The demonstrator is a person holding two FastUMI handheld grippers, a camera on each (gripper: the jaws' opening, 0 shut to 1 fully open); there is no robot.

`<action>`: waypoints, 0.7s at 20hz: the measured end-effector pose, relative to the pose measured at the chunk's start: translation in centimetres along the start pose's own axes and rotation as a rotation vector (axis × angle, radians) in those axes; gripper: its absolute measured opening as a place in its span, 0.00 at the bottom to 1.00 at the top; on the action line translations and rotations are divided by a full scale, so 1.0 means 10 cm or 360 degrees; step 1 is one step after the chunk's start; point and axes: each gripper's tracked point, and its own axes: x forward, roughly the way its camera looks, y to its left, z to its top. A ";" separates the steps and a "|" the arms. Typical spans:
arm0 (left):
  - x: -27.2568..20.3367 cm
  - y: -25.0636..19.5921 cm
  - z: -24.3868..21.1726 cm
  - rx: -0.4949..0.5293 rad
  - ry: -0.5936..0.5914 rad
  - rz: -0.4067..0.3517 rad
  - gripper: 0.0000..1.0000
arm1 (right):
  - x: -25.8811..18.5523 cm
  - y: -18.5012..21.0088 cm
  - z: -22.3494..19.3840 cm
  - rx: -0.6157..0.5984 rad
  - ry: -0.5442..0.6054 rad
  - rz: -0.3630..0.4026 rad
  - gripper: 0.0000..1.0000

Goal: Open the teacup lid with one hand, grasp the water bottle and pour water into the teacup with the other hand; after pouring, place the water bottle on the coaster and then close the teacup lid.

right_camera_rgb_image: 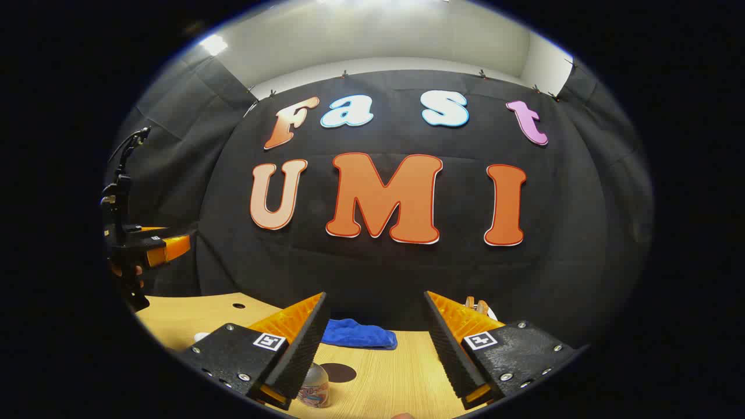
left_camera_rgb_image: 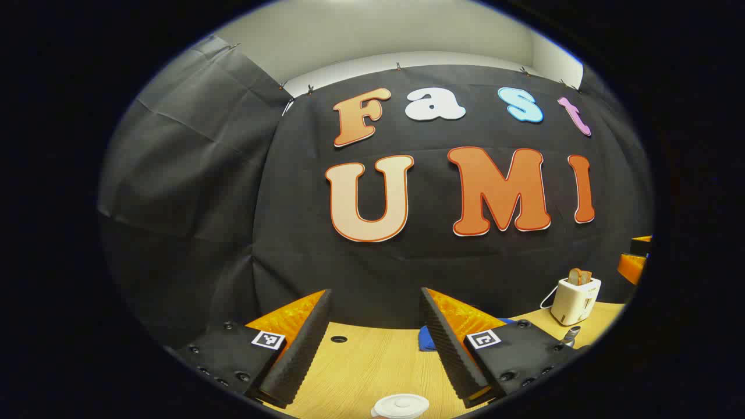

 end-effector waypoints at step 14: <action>-0.10 0.02 -0.33 -0.0053 0.0131 -0.0055 1.00 | -0.08 0.05 -0.19 0.0017 0.0070 0.0030 0.95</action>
